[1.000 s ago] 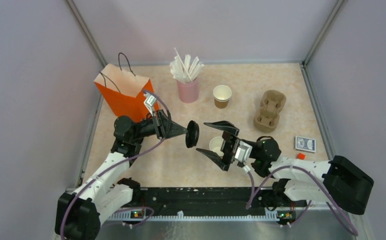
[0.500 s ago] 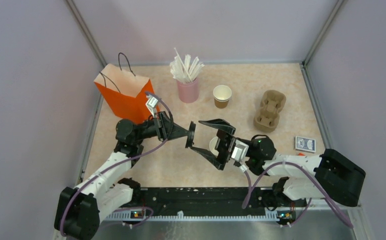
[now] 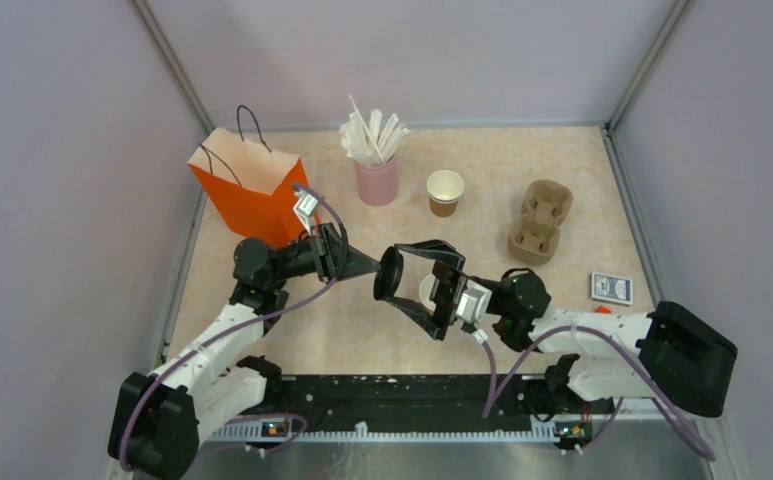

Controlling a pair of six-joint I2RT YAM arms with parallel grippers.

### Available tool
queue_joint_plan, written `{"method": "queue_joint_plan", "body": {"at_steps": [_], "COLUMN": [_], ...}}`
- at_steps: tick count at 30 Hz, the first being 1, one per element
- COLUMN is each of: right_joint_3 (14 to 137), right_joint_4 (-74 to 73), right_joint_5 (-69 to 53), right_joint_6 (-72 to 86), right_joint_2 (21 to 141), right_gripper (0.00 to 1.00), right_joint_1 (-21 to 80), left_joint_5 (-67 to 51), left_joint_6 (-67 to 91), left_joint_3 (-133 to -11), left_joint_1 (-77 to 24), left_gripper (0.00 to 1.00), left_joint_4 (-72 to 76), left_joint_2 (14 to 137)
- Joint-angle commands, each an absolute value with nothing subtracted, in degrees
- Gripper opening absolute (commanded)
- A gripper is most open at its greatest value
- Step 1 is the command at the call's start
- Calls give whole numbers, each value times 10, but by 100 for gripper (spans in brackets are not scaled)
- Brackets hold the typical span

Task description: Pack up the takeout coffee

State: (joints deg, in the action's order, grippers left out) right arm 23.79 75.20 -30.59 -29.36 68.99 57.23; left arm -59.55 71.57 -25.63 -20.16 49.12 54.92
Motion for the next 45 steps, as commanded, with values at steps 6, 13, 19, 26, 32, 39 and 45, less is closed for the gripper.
{"method": "queue_joint_plan", "body": {"at_steps": [6, 13, 19, 26, 32, 39, 45], "right_joint_3": [250, 239, 221, 198, 305, 451, 583], "right_joint_4": [757, 822, 817, 628, 169, -166, -361], "right_joint_5": [-293, -274, -240, -92, 122, 129, 66], "right_joint_6": [-300, -268, -231, -157, -53, 30, 40], "right_joint_2": [664, 686, 664, 546, 457, 516, 615], "right_gripper": [87, 82, 82, 81, 80, 84, 86], "right_joint_1": [580, 580, 579, 580, 578, 555, 513], "left_joint_5": [-589, -578, -570, -504, -362, -307, -225], "left_joint_6": [694, 706, 706, 572, 382, 279, 243], "left_joint_3": [-254, -247, -252, -303, -398, -451, -452], "left_joint_1": [-205, -207, -207, -207, -207, -216, -219], "left_gripper": [0, 0, 43, 88, 94, 92, 91], "left_joint_4": [486, 505, 503, 297, 41, -79, -130], "left_joint_2": [542, 546, 545, 504, 483, 525, 502]}}
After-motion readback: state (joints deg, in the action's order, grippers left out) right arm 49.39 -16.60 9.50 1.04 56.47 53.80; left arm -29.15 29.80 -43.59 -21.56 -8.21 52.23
